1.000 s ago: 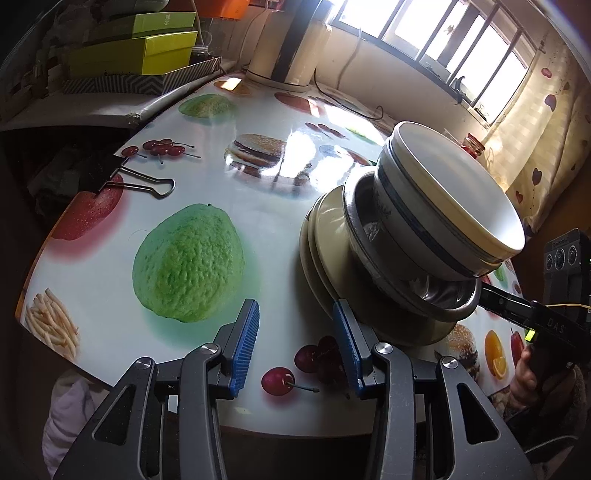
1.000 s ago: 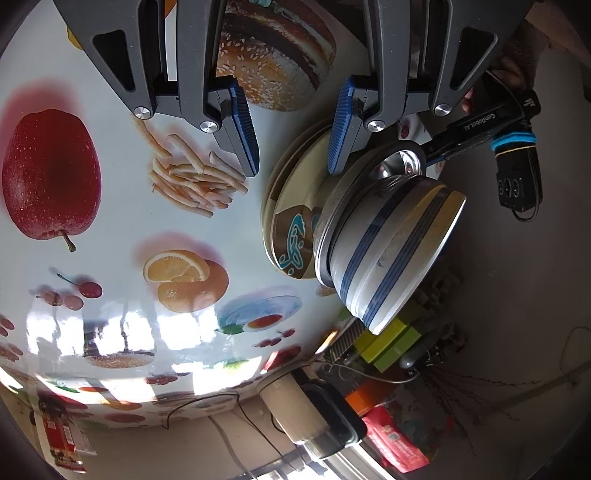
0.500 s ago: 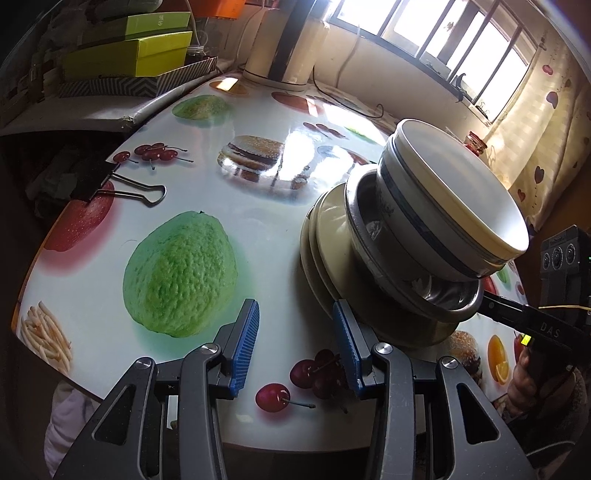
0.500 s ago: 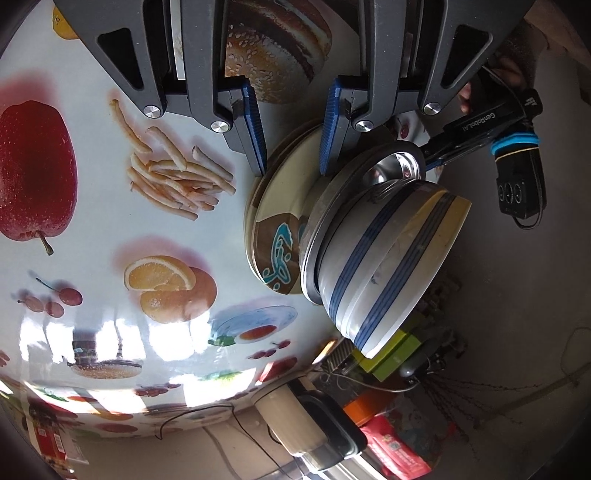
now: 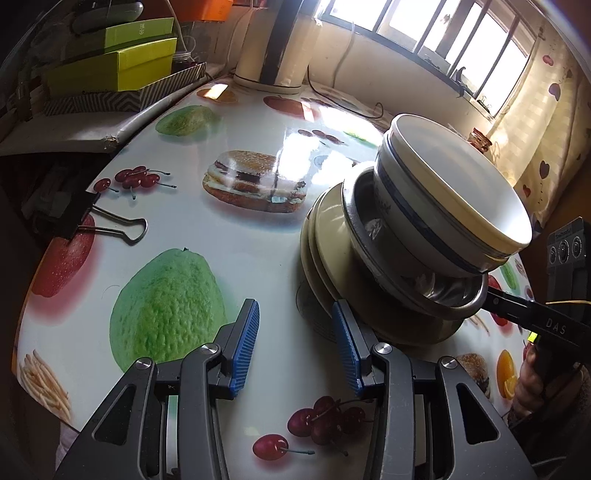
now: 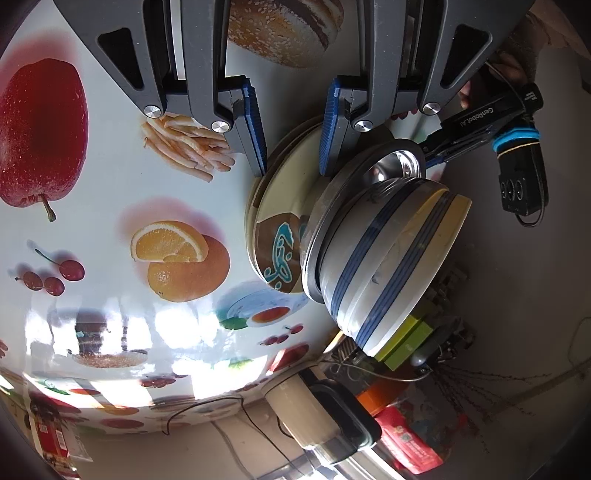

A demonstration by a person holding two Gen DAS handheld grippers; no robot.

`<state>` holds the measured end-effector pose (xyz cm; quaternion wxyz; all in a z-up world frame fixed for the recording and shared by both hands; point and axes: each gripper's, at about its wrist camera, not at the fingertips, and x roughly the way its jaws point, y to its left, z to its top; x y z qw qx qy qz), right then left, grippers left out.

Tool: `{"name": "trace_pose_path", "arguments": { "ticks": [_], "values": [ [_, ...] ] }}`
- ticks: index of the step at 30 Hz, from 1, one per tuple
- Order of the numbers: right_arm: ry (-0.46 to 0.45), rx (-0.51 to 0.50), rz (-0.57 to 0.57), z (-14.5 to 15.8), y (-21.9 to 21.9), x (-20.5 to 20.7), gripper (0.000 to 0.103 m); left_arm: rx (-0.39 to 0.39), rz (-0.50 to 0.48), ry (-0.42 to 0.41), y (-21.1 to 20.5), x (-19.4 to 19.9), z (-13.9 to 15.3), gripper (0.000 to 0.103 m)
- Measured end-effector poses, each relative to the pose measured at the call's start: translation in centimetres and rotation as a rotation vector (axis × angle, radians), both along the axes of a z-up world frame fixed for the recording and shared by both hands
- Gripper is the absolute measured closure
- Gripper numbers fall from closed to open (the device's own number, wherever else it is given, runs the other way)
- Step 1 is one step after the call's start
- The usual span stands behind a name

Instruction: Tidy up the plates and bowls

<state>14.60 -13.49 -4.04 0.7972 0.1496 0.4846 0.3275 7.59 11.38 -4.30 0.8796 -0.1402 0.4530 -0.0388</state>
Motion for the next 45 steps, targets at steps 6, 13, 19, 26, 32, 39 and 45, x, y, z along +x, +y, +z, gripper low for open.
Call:
{"name": "trace_pose_path", "arguments": {
  "ticks": [6, 13, 19, 26, 32, 39, 45],
  "values": [
    [0.0, -0.001, -0.01, 0.0, 0.0, 0.7, 0.074, 0.013, -0.008, 0.003, -0.2, 0.9, 0.1, 0.061],
    [-0.001, -0.002, -0.015, 0.0, -0.2, 1.1, 0.074, 0.019, -0.014, 0.002, -0.2, 1.4, 0.1, 0.061],
    [-0.002, -0.022, -0.011, 0.1, 0.1, 0.9, 0.068, 0.034, -0.03, 0.008, -0.8, 1.1, -0.1, 0.06],
    [-0.06, -0.085, -0.024, 0.8, 0.0, -0.7, 0.061, 0.048, -0.024, 0.007, -1.1, 0.2, 0.1, 0.06],
    [-0.145, -0.159, -0.02, 2.0, 0.4, -3.1, 0.057, 0.113, -0.012, -0.022, -1.9, -1.1, 0.9, 0.06],
    [-0.196, -0.275, -0.032, 2.5, 1.4, -5.6, 0.054, 0.171, -0.015, -0.033, -3.2, -2.3, 1.2, 0.06],
    [-0.221, -0.363, -0.027, 2.0, 2.7, -7.4, 0.05, 0.202, -0.017, -0.029, -4.3, -2.9, 0.9, 0.06]
  ]
}}
